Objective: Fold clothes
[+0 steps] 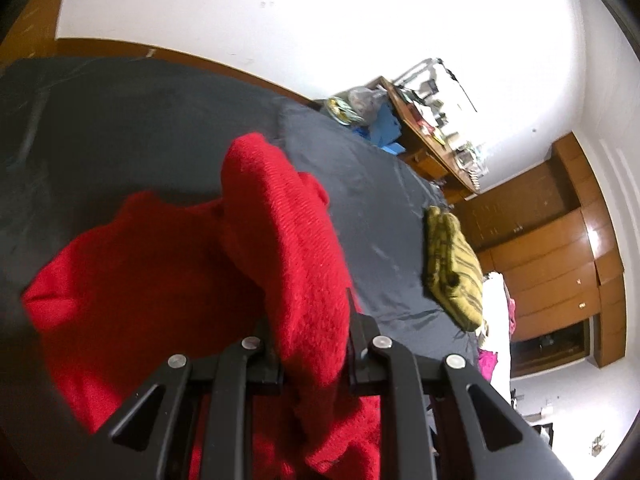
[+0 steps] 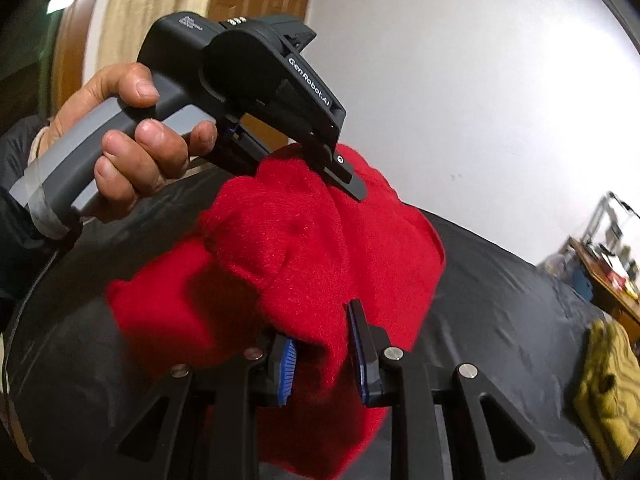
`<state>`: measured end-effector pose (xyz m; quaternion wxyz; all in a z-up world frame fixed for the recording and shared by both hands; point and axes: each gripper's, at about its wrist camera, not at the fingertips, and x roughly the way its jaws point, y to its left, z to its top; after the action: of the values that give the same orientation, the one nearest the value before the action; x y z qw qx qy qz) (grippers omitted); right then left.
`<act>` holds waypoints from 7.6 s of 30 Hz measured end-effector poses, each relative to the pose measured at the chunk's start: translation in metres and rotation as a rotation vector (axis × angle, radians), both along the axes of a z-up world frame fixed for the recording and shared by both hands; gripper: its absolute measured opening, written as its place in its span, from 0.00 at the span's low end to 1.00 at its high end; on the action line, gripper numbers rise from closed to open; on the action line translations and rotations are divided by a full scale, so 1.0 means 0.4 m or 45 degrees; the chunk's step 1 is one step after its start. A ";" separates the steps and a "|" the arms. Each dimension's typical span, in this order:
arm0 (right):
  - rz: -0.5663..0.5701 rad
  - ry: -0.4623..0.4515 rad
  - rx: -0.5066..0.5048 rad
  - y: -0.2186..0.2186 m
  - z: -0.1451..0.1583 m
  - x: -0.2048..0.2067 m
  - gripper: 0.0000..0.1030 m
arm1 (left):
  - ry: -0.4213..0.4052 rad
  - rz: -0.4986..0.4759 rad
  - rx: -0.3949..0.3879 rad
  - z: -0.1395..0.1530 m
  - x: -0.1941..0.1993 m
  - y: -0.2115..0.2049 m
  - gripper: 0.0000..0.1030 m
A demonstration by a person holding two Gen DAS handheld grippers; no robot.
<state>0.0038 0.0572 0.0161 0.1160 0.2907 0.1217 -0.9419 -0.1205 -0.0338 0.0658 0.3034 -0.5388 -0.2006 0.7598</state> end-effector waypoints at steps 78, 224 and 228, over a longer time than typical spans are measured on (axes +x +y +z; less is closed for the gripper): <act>0.017 -0.171 0.115 -0.019 -0.169 -0.150 0.72 | -0.290 0.467 0.398 -0.266 0.343 -0.268 0.71; 0.146 -0.567 -0.680 0.058 -0.221 -0.531 0.78 | 0.133 0.144 -0.068 -0.256 0.149 -0.296 0.59; 0.156 -0.548 -0.657 0.044 -0.228 -0.525 0.59 | 0.119 0.165 -0.063 -0.259 0.154 -0.297 0.50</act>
<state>-0.2061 0.0749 -0.0752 0.2653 0.4361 -0.1307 -0.8499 -0.0588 -0.1527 -0.0376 0.2492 -0.4959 -0.2019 0.8070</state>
